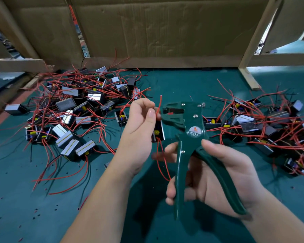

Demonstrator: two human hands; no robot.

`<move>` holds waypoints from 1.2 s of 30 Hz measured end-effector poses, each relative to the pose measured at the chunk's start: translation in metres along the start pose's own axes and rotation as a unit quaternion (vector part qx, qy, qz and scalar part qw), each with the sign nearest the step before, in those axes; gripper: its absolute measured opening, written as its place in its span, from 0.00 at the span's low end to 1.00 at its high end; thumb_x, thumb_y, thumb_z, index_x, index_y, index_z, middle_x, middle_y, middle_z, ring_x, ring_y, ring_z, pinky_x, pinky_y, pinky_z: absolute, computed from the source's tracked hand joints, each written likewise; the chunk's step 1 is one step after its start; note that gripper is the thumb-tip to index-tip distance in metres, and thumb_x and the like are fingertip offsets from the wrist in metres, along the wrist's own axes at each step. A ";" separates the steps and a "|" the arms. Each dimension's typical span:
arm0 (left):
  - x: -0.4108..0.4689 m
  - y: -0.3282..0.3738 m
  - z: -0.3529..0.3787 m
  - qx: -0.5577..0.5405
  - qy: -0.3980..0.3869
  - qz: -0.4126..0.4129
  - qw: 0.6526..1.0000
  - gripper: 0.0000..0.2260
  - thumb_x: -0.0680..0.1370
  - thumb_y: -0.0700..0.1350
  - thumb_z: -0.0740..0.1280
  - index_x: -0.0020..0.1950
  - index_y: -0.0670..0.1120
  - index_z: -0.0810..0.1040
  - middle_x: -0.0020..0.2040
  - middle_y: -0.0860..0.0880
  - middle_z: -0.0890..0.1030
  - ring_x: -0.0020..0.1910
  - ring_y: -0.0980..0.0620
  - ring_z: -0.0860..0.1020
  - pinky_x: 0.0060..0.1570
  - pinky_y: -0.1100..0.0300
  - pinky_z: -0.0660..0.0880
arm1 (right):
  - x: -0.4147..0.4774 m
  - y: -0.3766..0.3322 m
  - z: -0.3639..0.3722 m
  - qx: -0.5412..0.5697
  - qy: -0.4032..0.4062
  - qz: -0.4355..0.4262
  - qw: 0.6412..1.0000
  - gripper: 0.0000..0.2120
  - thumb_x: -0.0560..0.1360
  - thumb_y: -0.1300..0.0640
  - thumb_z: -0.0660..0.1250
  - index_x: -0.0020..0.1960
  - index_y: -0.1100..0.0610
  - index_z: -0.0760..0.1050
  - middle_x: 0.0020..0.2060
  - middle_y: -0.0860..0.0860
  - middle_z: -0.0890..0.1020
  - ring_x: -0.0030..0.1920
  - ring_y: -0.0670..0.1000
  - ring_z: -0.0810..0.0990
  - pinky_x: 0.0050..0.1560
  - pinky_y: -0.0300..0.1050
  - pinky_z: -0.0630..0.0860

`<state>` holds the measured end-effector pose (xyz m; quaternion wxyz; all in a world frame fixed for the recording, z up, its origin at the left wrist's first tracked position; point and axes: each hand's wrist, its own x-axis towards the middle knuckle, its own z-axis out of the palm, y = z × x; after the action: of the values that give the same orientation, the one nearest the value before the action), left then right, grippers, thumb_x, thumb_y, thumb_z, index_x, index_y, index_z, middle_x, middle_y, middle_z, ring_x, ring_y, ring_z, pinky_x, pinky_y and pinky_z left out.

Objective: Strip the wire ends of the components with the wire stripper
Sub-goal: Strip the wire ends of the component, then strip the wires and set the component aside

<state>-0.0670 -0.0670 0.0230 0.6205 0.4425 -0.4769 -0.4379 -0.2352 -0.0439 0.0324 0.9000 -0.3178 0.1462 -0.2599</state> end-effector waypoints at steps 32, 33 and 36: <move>0.012 -0.010 -0.029 0.371 0.125 -0.088 0.916 0.21 0.79 0.31 0.52 0.70 0.42 0.68 0.68 0.46 0.68 0.60 0.47 0.77 0.61 0.53 0.73 | -0.003 -0.009 -0.008 -0.028 0.178 -0.229 0.957 0.34 0.60 0.59 0.68 0.67 0.57 0.71 0.63 0.62 0.76 0.40 0.66 0.82 0.43 0.60 0.80; 0.013 -0.008 -0.026 0.304 0.123 -0.078 0.942 0.20 0.80 0.29 0.52 0.67 0.43 0.72 0.67 0.48 0.69 0.58 0.50 0.78 0.58 0.59 0.76 | -0.003 -0.009 -0.008 -0.029 0.177 -0.229 0.957 0.35 0.60 0.59 0.68 0.68 0.57 0.70 0.63 0.62 0.77 0.40 0.66 0.82 0.43 0.60 0.80; 0.013 -0.001 -0.016 0.055 0.103 -0.087 0.989 0.20 0.79 0.27 0.54 0.52 0.49 0.79 0.57 0.51 0.80 0.55 0.58 0.80 0.57 0.67 0.75 | -0.003 -0.010 -0.008 -0.027 0.170 -0.228 0.958 0.36 0.60 0.59 0.67 0.69 0.57 0.69 0.63 0.61 0.77 0.40 0.65 0.83 0.43 0.59 0.80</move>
<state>-0.0498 -0.0772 0.0225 0.6008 0.5585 -0.3931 -0.4154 -0.2450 -0.0530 0.0331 0.7697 -0.3180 0.2278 -0.5046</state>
